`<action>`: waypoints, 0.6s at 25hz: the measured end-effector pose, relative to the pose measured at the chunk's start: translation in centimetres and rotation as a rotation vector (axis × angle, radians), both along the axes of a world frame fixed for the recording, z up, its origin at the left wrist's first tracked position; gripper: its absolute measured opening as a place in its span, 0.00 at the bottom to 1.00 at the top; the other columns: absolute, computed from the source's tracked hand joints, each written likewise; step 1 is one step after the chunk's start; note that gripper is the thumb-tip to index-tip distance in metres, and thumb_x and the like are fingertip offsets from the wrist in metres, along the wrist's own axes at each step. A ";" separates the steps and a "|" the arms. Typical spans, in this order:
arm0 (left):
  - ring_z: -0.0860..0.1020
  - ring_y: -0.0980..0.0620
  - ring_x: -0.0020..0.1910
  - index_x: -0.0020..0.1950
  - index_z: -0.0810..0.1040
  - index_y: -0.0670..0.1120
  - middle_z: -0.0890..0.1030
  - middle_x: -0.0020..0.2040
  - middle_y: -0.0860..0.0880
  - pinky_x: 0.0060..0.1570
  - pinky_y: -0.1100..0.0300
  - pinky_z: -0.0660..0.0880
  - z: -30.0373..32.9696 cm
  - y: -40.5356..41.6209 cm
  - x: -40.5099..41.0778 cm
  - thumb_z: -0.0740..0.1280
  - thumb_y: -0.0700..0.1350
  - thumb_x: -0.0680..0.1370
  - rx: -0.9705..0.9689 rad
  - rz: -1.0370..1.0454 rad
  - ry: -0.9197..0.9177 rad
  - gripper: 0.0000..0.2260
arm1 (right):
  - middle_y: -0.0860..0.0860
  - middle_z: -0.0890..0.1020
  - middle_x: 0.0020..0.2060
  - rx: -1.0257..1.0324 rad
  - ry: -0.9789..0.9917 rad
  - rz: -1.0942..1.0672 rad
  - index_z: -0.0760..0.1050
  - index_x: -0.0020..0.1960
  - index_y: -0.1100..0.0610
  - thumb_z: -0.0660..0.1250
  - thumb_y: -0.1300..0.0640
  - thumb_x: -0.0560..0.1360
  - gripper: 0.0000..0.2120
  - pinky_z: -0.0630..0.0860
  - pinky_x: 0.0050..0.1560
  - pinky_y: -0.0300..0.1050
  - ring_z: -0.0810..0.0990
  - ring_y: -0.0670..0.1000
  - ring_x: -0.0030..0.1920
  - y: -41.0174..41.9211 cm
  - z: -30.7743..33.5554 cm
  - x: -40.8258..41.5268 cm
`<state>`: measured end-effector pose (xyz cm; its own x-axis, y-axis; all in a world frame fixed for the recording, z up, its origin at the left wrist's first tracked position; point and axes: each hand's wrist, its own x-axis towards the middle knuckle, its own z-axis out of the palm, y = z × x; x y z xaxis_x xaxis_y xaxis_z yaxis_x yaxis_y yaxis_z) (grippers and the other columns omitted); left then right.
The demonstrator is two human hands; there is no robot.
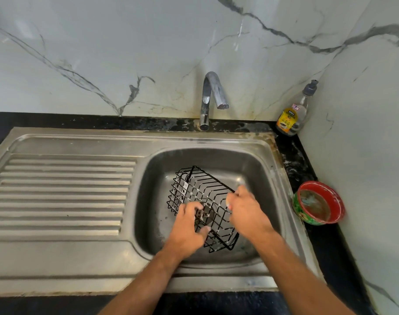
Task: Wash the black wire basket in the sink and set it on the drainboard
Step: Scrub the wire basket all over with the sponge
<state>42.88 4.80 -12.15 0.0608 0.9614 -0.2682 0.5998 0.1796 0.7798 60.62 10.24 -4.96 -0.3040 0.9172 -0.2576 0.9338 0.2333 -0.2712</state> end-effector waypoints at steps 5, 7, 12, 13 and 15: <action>0.68 0.51 0.66 0.77 0.59 0.58 0.58 0.65 0.53 0.68 0.51 0.70 -0.4 -0.8 0.8 0.77 0.65 0.69 -0.143 0.021 0.041 0.43 | 0.53 0.66 0.56 -0.033 -0.054 0.066 0.74 0.56 0.56 0.63 0.68 0.76 0.13 0.78 0.57 0.53 0.69 0.54 0.58 -2.0 0.4 -1.5; 0.70 0.50 0.68 0.75 0.61 0.54 0.63 0.68 0.51 0.67 0.51 0.71 -0.5 -1.0 1.1 0.76 0.69 0.65 -0.186 0.011 0.073 0.45 | 0.52 0.65 0.56 -0.042 -0.079 0.110 0.74 0.57 0.55 0.68 0.65 0.74 0.13 0.78 0.57 0.53 0.68 0.54 0.58 -2.8 0.5 -1.9; 0.73 0.48 0.64 0.67 0.66 0.47 0.70 0.69 0.48 0.61 0.52 0.74 -1.1 -0.7 1.0 0.78 0.64 0.63 -0.212 0.139 0.096 0.40 | 0.46 0.71 0.52 -0.090 0.210 -0.007 0.80 0.55 0.48 0.64 0.69 0.76 0.18 0.77 0.52 0.40 0.75 0.46 0.50 -2.8 0.2 -2.0; 0.73 0.48 0.64 0.68 0.66 0.47 0.70 0.68 0.48 0.61 0.53 0.74 -1.2 -0.6 0.9 0.79 0.62 0.63 -0.210 0.161 0.097 0.41 | 0.45 0.71 0.50 -0.082 0.285 -0.096 0.82 0.55 0.47 0.61 0.69 0.78 0.19 0.76 0.48 0.36 0.75 0.43 0.45 -2.3 0.2 -1.9; 0.72 0.49 0.64 0.68 0.65 0.47 0.69 0.68 0.48 0.61 0.55 0.73 -1.1 -0.6 0.7 0.81 0.62 0.63 -0.210 0.186 0.078 0.43 | 0.46 0.73 0.50 -0.028 0.371 -0.208 0.83 0.58 0.48 0.58 0.69 0.80 0.21 0.75 0.49 0.33 0.75 0.43 0.46 -1.3 0.2 -1.8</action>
<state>43.62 4.20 -13.23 -0.1398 0.8770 -0.4597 0.5983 0.4447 0.6665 58.83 8.89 -4.77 -0.1902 0.9629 -0.1913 0.7982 0.0382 -0.6012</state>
